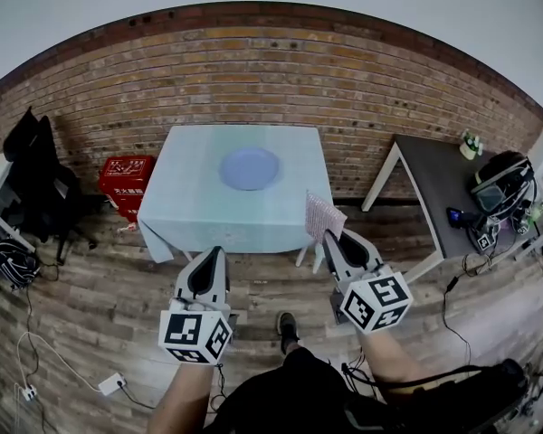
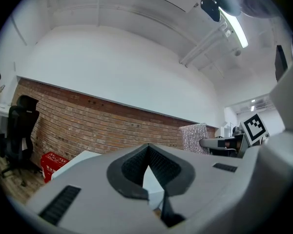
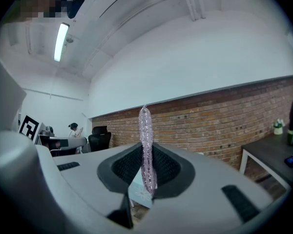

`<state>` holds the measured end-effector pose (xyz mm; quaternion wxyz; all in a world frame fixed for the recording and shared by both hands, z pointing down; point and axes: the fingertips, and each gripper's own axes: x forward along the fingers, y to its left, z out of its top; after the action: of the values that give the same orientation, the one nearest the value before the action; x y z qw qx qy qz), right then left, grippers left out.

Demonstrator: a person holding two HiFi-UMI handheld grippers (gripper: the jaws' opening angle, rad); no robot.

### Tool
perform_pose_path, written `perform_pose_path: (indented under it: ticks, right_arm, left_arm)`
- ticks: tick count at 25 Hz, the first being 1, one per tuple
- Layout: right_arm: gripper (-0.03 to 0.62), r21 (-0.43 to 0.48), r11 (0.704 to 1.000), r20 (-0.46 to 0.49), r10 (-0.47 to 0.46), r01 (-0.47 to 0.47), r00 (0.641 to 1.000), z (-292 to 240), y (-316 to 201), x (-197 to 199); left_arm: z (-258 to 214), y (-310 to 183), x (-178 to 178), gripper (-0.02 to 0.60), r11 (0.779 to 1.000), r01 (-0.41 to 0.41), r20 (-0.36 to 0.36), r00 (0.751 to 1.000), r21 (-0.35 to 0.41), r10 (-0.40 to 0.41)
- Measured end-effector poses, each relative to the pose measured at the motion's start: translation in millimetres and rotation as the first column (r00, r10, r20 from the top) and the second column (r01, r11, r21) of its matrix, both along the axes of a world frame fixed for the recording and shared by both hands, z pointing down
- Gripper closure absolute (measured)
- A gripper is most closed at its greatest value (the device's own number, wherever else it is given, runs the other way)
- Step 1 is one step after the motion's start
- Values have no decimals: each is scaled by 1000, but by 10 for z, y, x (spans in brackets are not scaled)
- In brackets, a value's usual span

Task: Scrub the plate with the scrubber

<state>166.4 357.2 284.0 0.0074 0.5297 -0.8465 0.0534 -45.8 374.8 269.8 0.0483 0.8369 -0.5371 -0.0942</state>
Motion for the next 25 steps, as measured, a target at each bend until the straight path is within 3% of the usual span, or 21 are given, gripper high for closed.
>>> perform_pose_path:
  ticks: [9, 25]
  right_arm:
    - [528, 4, 998, 43, -60, 60, 997, -37, -845, -6]
    - [528, -36, 994, 80, -97, 100, 992, 100, -2212, 470]
  left_arm:
    - [-58, -743, -31, 581, 999, 34, 19, 999, -16, -34]
    - [54, -2181, 450, 581, 994, 69, 68, 996, -89, -63]
